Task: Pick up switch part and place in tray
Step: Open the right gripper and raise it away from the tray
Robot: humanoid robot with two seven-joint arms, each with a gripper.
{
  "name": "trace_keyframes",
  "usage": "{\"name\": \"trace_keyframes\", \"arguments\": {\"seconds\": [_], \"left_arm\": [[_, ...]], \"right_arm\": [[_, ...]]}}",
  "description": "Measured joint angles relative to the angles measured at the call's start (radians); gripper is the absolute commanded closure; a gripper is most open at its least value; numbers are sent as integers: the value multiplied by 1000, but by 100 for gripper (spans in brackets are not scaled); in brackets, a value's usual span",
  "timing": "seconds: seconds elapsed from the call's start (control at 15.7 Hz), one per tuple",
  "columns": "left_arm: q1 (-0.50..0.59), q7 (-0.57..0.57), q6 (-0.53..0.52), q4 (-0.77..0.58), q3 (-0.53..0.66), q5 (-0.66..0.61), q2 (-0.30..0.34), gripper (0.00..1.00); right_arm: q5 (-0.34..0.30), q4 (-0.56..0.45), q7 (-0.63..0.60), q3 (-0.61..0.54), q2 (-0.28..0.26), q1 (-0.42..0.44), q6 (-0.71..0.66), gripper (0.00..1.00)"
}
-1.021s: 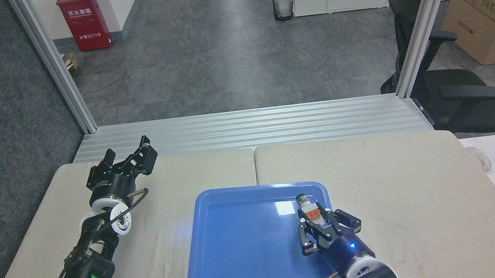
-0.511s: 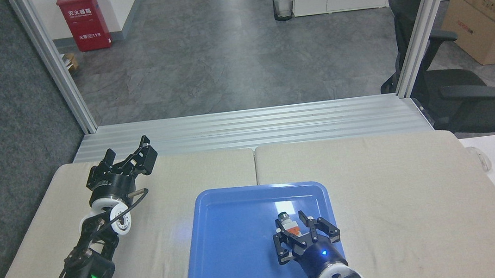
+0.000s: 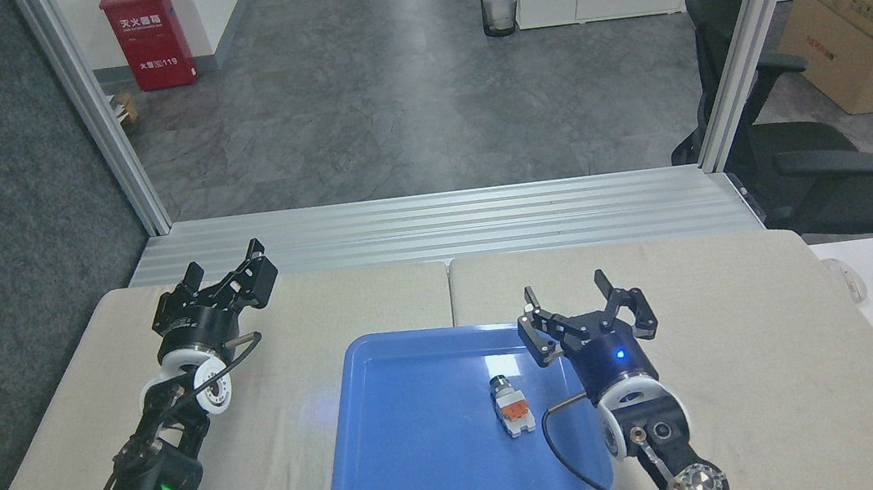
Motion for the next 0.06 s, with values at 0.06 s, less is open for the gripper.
{"name": "trace_keyframes", "arguments": {"seconds": [0.06], "left_arm": [[0, 0, 0, 0, 0, 0, 0, 0]], "right_arm": [[-8, 2, -14, -20, -26, -11, 0, 1]]}}
